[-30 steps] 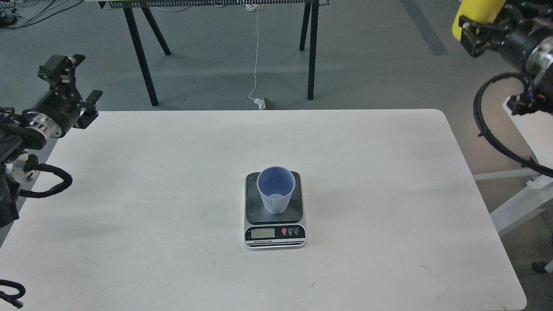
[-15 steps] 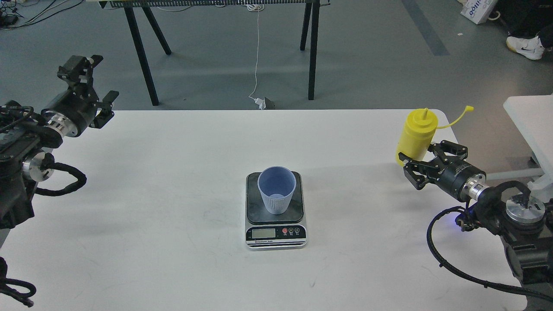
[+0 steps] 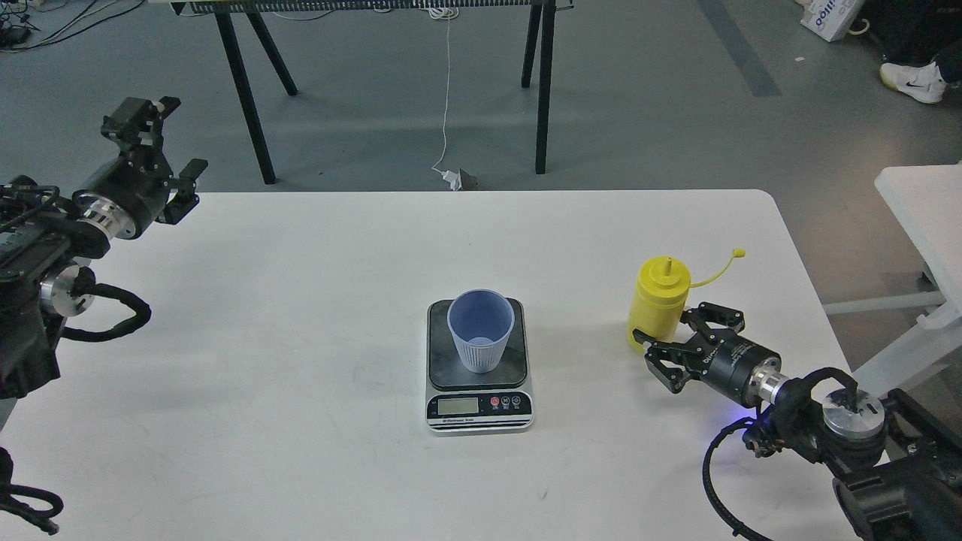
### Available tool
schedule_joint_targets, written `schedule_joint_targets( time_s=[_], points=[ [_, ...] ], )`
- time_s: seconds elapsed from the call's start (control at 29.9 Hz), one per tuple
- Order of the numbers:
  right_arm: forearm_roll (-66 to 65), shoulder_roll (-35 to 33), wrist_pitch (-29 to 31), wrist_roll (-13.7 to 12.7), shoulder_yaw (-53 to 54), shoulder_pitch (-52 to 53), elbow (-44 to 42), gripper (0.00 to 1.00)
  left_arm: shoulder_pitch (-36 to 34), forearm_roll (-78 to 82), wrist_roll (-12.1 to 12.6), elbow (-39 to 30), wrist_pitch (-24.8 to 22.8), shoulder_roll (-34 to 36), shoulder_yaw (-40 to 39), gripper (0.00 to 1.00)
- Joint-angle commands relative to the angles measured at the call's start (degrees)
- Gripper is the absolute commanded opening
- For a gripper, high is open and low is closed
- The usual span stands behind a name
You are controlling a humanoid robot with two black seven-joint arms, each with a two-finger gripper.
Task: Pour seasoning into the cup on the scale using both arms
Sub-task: 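Turn the bottle upright and lower it back onto the table, then open the right gripper and pull it back from the bottle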
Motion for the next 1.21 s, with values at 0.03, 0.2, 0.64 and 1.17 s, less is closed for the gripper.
schedule_joint_targets(
  time_s=[0.03, 0.2, 0.64, 1.17],
  points=[
    [-0.01, -0.55, 0.07, -0.01, -0.49, -0.19, 0.00, 0.27, 0.01, 0.00, 0.00, 0.00, 0.00, -0.08, 0.35, 0.99],
    [0.08, -1.86, 2.08, -0.01, 0.21, -0.98, 1.41, 1.00, -0.08, -0.09, 0.00, 0.00, 0.00, -0.08, 1.23, 1.00],
    [0.87, -12.05, 9.81, -0.01, 0.92, -11.17, 10.27, 1.00, -0.35, 0.00, 0.00, 0.00, 0.00, -0.08, 1.32, 1.00],
    [1.13, -24.28, 12.95, -0.01, 25.79, -11.75, 16.72, 1.00, -0.87, -0.09, 0.00, 0.18, 0.00, -2.71, 1.67, 1.00]
  ],
)
